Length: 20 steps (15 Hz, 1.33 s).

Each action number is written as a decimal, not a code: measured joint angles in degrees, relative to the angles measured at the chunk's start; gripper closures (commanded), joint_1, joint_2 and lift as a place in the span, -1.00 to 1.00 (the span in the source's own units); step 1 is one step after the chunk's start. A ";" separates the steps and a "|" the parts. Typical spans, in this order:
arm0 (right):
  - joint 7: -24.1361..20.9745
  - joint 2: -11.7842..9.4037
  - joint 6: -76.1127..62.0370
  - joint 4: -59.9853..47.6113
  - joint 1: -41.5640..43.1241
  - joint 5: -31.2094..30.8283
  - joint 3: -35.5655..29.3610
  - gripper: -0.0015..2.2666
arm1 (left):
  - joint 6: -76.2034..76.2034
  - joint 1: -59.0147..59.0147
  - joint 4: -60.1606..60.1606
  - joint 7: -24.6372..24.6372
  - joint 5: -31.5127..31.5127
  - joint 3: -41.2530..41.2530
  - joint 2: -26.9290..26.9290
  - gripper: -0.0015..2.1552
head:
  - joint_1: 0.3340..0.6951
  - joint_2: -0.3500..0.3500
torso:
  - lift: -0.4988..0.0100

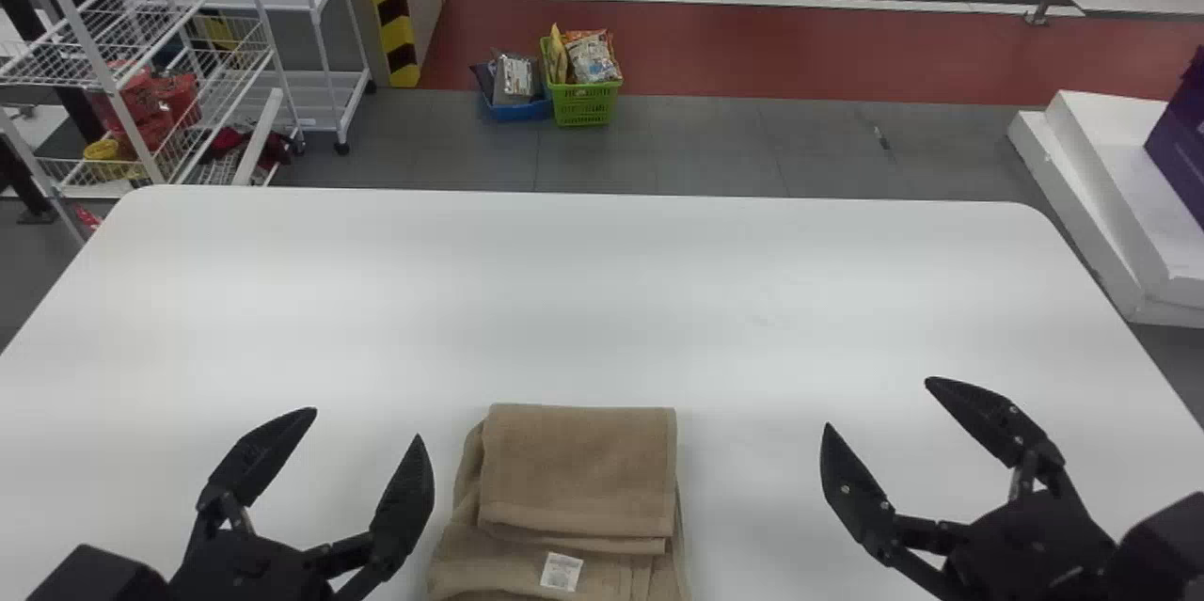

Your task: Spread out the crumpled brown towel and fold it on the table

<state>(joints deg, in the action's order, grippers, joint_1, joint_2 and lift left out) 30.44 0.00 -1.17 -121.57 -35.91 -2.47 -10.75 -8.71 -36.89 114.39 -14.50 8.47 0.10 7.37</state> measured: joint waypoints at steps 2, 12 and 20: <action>0.05 0.00 0.49 -0.12 0.07 0.48 0.10 -0.90 | -0.29 -0.10 0.22 0.00 0.12 0.03 -0.15 -0.89 | 1.00 -0.11 | 0.46; 0.62 0.00 -0.60 0.01 0.15 1.62 0.32 -0.89 | -1.25 -0.19 0.18 0.10 -0.56 0.34 -0.42 -0.89 | 1.00 -0.11 | 0.46; 1.92 0.00 -1.87 0.44 0.04 2.19 0.36 -0.89 | -3.78 -0.11 -0.69 -0.04 -0.72 0.38 -0.49 -0.89 | 1.00 -0.08 | 0.46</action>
<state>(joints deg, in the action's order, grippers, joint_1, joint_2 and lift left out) 32.36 0.00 -3.04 -121.13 -35.87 -0.28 -10.38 -12.49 -37.00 113.69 -14.54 7.76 0.48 6.88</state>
